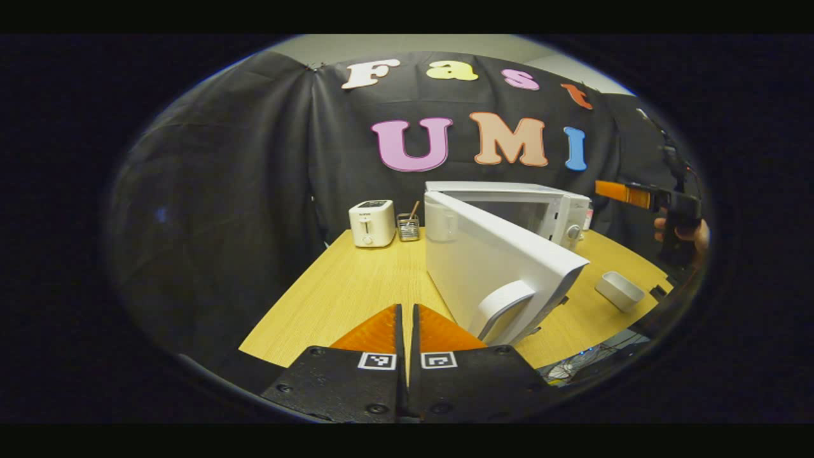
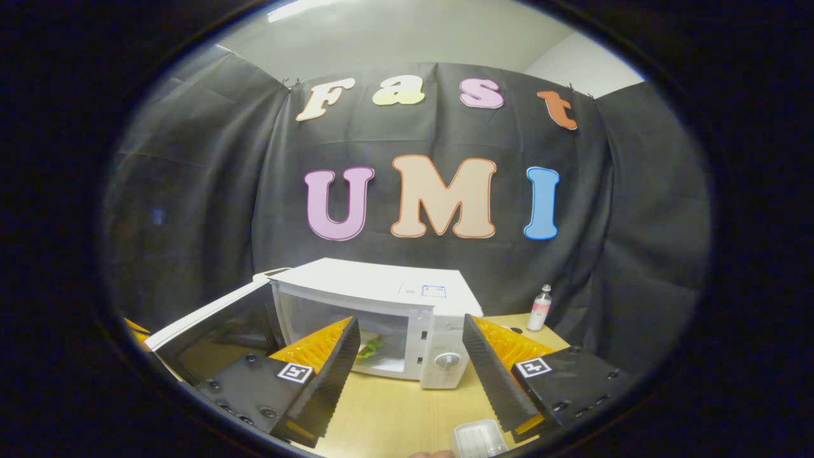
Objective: Open the microwave oven with the left hand, put the food in, and close the microwave oven.
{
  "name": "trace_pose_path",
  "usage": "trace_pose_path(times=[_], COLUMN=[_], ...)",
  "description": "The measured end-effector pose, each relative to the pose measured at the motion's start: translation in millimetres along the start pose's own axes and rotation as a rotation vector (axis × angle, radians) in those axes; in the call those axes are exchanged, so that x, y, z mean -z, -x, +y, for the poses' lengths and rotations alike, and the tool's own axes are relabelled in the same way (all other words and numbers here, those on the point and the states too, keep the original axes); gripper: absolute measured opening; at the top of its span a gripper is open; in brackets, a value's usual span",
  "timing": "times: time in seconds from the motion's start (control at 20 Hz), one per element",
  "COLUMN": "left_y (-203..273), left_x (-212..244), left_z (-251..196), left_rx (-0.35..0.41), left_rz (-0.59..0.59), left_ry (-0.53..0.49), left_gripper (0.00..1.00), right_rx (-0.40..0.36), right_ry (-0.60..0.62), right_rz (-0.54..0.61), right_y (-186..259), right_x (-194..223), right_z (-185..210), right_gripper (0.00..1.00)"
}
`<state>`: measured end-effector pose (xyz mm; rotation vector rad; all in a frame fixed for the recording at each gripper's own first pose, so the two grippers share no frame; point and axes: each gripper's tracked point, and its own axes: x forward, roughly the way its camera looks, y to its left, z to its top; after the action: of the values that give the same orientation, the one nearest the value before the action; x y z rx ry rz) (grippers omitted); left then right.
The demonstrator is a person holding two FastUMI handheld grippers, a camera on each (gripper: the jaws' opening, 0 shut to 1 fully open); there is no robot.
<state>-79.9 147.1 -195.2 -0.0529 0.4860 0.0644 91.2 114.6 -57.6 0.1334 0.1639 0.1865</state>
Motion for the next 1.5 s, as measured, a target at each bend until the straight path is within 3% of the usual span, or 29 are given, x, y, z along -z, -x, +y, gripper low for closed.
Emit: trace_pose_path(times=[0.6, 0.65, 0.85, 0.9, 0.95, 1.0, 1.05, 1.1, 1.2, 1.25, 1.3, 1.4, 1.45, 1.5], left_y=[-27, -30, -43, -48, -53, -58, -62, -66, -74, -81, -81, -88, -92, -96], left_x=[-3, -6, -8, -10, -9, -7, -8, -10, -17, -20, -22, -30, -32, -35], left_z=[-60, -66, -84, -88, -92, -97, -101, -104, -113, -118, -123, -130, -131, -134], left_rx=[0.159, 0.174, 0.21, 0.219, 0.229, 0.238, 0.244, 0.25, 0.267, 0.277, 0.291, 0.302, 0.297, 0.301], left_rz=[0.006, 0.001, 0.002, -0.004, -0.003, 0.01, 0.009, 0.008, 0.004, 0.005, 0.007, 0.0, -0.007, -0.011], left_ry=[-0.101, -0.092, -0.075, -0.072, -0.065, -0.058, -0.053, -0.049, -0.028, -0.011, 0.001, 0.006, -0.002, -0.005], left_gripper=[0.02, 0.01, 0.02, 0.02, 0.02, 0.0, 0.0, 0.02, 0.0, 0.02, 0.0, 0.0, 0.0, 0.0], right_rx=[0.1, 0.109, 0.137, 0.144, 0.152, 0.157, 0.163, 0.171, 0.181, 0.185, 0.189, 0.195, 0.197, 0.199], right_ry=[0.025, 0.03, 0.024, 0.025, 0.027, 0.029, 0.032, 0.037, 0.047, 0.053, 0.057, 0.053, 0.05, 0.049], right_rz=[-0.016, -0.009, -0.013, -0.016, -0.018, -0.015, -0.011, -0.01, -0.013, -0.009, -0.006, -0.005, -0.005, -0.006], right_y=[38, 39, 46, 49, 50, 52, 53, 55, 57, 59, 60, 58, 59, 58], right_x=[-12, -10, -14, -15, -16, -15, -13, -14, -17, -17, -17, -19, -20, -22], right_z=[-47, -51, -66, -70, -74, -77, -81, -85, -91, -94, -97, -101, -103, -105], right_gripper=[0.92, 1.0, 1.0, 0.92, 0.92, 1.0, 0.92, 1.0, 0.92, 1.0, 0.92, 0.92, 1.0, 1.0])
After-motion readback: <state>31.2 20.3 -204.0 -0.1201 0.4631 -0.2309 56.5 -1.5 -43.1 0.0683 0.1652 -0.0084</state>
